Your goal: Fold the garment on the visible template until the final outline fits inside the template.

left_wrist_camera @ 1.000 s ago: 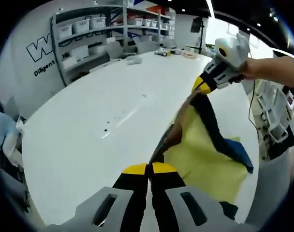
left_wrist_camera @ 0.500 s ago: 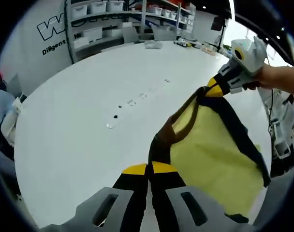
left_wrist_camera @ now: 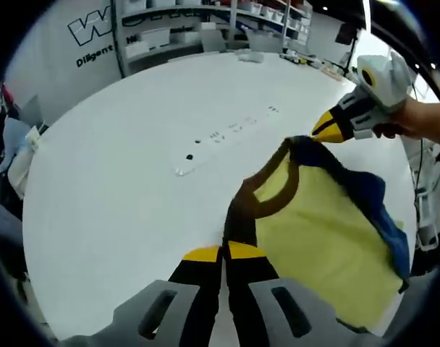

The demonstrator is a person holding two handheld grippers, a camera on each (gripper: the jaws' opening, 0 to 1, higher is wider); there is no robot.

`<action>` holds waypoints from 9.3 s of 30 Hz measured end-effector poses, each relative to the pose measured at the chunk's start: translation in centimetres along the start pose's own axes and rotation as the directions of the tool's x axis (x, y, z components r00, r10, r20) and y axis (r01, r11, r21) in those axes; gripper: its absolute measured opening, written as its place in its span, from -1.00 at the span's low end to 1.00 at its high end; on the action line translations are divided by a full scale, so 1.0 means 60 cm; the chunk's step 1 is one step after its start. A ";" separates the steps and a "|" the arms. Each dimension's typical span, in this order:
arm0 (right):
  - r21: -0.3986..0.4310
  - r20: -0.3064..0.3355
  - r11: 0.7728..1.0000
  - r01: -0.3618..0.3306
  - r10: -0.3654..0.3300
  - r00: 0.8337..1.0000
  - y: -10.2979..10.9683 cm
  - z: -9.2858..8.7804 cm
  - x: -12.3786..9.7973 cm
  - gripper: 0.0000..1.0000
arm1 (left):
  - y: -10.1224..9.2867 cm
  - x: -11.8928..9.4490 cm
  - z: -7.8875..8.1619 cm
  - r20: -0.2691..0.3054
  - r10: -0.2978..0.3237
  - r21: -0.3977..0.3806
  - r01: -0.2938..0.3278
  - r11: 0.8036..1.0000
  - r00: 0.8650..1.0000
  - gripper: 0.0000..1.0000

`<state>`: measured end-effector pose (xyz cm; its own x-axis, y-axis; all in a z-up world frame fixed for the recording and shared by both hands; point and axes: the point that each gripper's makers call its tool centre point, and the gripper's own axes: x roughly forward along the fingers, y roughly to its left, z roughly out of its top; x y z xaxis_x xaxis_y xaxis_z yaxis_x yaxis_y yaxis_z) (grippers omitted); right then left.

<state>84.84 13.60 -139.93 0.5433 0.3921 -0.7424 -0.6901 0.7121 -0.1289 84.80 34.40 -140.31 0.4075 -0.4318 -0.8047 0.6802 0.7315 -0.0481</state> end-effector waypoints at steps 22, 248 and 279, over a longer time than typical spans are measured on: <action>0.049 0.054 0.998 -0.040 0.037 0.998 0.214 -0.137 -0.165 -0.53 | -0.118 -0.150 -0.128 0.121 -0.050 -0.037 0.055 0.998 0.991 -0.50; 0.457 -0.334 0.768 0.448 -0.319 0.887 -0.176 -0.526 -0.336 -1.00 | 0.270 -0.299 -0.428 -0.118 0.394 0.014 -0.395 0.919 0.912 -0.91; 0.394 -0.339 0.796 0.459 -0.339 0.878 -0.239 -0.512 -0.331 -0.73 | 0.295 -0.294 -0.448 -0.262 0.487 0.087 -0.482 0.872 0.833 -0.91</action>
<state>69.26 -22.26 -143.52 0.5488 -0.0940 -0.8306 -0.1119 0.9765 -0.1845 73.24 69.14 -142.86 0.5108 0.1348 -0.8491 0.4495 0.8000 0.3974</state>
